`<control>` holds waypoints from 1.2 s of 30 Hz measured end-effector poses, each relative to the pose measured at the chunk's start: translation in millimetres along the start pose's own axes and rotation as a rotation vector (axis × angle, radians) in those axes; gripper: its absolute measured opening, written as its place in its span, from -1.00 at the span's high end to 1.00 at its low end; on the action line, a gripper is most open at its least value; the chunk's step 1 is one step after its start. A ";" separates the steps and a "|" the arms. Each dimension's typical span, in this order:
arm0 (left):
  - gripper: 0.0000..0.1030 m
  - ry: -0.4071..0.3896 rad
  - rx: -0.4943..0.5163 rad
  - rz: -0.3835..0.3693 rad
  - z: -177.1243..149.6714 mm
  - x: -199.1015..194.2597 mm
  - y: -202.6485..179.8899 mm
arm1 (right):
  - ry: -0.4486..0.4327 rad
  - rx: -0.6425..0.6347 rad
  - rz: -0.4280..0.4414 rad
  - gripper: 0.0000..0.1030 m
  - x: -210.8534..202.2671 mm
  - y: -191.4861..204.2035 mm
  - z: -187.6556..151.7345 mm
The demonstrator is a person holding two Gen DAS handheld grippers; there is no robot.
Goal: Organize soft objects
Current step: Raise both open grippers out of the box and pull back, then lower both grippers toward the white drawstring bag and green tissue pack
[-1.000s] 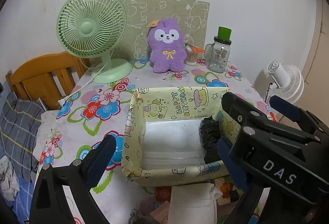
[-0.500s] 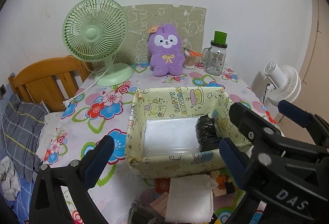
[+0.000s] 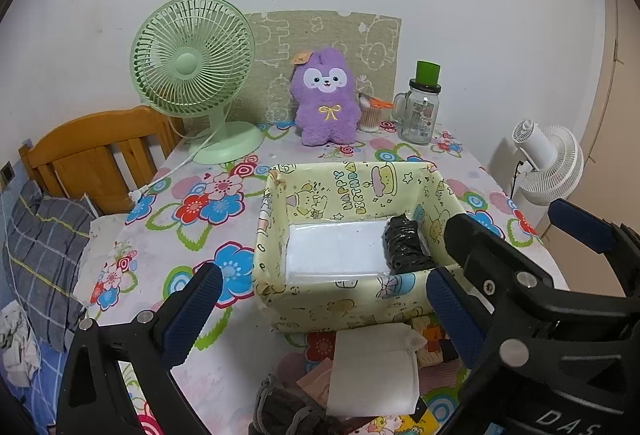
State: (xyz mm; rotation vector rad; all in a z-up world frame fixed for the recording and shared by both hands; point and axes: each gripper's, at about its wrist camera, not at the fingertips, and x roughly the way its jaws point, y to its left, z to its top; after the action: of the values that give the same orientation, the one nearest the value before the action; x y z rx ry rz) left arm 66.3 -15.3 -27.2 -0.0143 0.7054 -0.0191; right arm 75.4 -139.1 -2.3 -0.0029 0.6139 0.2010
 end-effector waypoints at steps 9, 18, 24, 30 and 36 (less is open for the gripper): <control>-0.99 -0.011 0.025 -0.001 -7.0 -12.8 -5.8 | 0.011 0.019 0.001 -0.96 -12.6 -3.2 -8.8; -0.99 -0.020 0.062 -0.022 -17.6 -23.8 -18.0 | 0.023 0.013 -0.009 -0.96 -20.7 -2.7 -20.0; -0.99 -0.013 0.071 -0.027 -22.7 -21.1 -20.3 | 0.032 0.011 -0.011 -0.96 -19.3 -1.9 -24.1; -0.99 -0.010 0.064 -0.027 -26.6 -20.2 -19.0 | 0.036 0.005 -0.001 -0.96 -19.5 0.1 -28.8; -0.99 -0.016 0.069 -0.035 -33.0 -22.2 -18.4 | 0.035 0.004 0.010 -0.96 -17.2 1.7 -34.5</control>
State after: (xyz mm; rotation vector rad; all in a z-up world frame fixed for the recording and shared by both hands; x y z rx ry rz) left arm 27.8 -33.4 -37.5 0.0387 0.6879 -0.0769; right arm 41.5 -142.8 -20.6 0.0009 0.6491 0.2099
